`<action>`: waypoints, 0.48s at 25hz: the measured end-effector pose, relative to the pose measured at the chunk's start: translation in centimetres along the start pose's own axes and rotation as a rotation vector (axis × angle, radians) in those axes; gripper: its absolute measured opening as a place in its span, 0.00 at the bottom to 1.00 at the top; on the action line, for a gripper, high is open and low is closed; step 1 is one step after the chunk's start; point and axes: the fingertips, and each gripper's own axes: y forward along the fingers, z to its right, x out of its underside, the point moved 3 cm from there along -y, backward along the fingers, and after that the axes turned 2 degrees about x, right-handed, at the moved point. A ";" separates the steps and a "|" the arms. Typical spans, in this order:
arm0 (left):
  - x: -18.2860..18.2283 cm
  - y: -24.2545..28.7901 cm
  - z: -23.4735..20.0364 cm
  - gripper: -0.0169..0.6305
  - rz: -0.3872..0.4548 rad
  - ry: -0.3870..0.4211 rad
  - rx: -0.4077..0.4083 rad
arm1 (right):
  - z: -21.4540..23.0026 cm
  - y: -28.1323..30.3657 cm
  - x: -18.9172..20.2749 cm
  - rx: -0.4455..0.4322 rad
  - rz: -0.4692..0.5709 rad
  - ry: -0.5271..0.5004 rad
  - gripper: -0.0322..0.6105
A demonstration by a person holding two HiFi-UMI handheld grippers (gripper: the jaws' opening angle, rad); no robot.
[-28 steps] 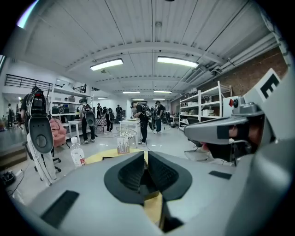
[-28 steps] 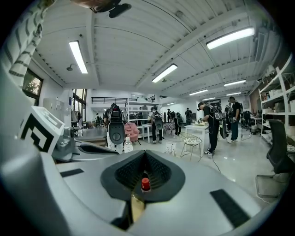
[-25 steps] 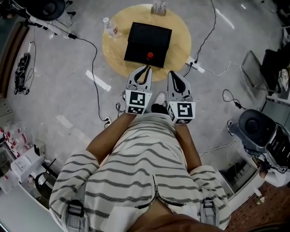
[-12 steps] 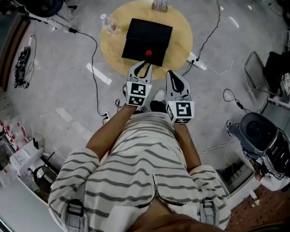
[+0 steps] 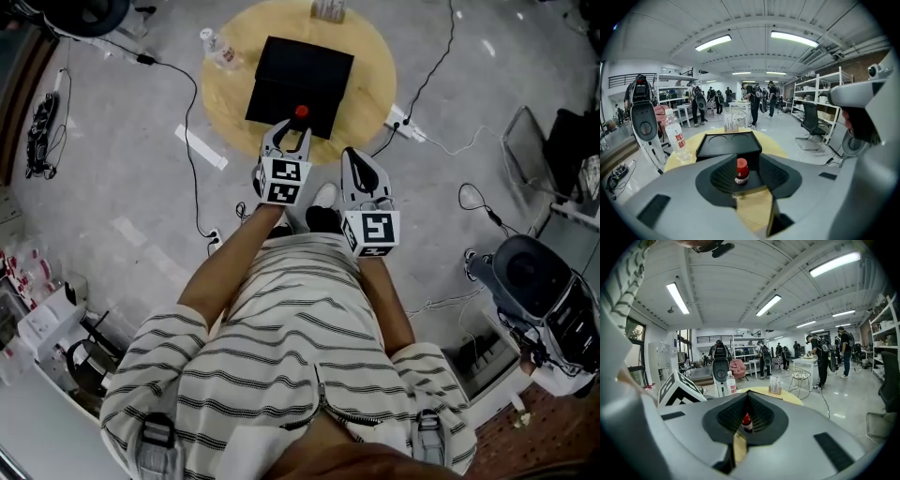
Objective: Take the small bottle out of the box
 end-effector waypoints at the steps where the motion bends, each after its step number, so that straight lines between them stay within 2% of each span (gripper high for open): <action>1: 0.2 0.4 -0.1 0.24 -0.004 -0.004 -0.001 | 0.1 0.1 0.1 -0.002 -0.004 -0.001 0.08; 8: 1.6 3.0 -0.8 0.27 -0.046 -0.024 -0.023 | 1.1 0.4 0.8 0.000 -0.025 -0.002 0.08; 12: 1.9 4.2 -0.8 0.28 -0.059 -0.010 -0.030 | 1.9 0.6 1.1 0.004 -0.035 0.002 0.08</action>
